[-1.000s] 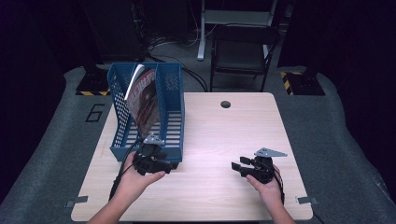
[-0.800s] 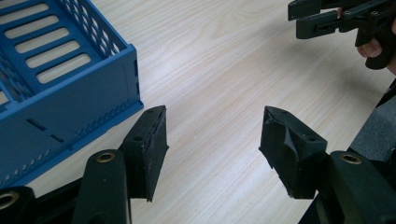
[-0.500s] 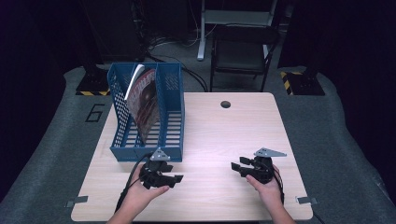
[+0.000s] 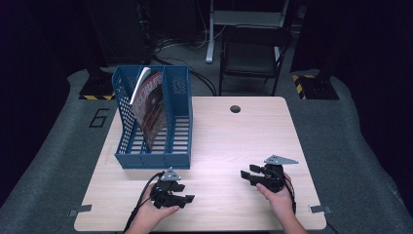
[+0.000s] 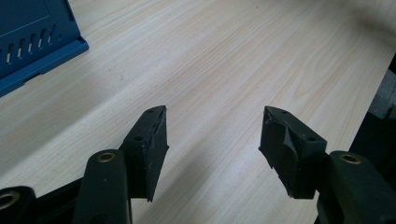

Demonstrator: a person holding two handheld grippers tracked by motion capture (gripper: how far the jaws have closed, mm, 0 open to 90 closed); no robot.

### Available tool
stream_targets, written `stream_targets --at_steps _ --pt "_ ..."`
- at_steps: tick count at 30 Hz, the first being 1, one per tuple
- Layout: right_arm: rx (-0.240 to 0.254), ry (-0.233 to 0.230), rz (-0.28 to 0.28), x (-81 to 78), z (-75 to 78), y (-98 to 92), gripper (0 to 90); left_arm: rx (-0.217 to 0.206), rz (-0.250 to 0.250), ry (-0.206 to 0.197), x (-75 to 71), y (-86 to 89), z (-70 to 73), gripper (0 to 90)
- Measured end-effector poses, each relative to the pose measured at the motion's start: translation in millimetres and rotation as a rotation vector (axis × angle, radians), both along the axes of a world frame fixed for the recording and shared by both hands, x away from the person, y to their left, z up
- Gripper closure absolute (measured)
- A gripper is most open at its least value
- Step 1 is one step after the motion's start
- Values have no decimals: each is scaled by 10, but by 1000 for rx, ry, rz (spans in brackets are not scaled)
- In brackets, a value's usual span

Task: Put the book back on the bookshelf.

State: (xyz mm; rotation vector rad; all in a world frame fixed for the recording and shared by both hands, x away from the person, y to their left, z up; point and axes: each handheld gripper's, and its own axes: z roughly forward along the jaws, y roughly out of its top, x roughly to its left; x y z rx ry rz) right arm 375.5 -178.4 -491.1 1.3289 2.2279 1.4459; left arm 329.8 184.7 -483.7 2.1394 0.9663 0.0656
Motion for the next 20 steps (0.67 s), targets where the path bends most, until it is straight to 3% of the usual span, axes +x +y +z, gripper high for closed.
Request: stream_targets --at_steps 2,10,16,19,20 --pt "0 0 2 1 -3 1 443 -36 10 14 -13 -3 -30 412" --pt "-12 4 14 -9 -15 39 443 24 -23 -32 -20 -22 -120 407" --pt "-26 2 18 -3 -24 52 439 36 -27 -48 -21 -45 -171 394" --pt "-27 3 17 -8 -26 63 434 35 -8 -76 -24 -64 -194 393" --pt "-29 2 19 -8 -26 65 433 45 -21 -80 -14 -59 -189 393"
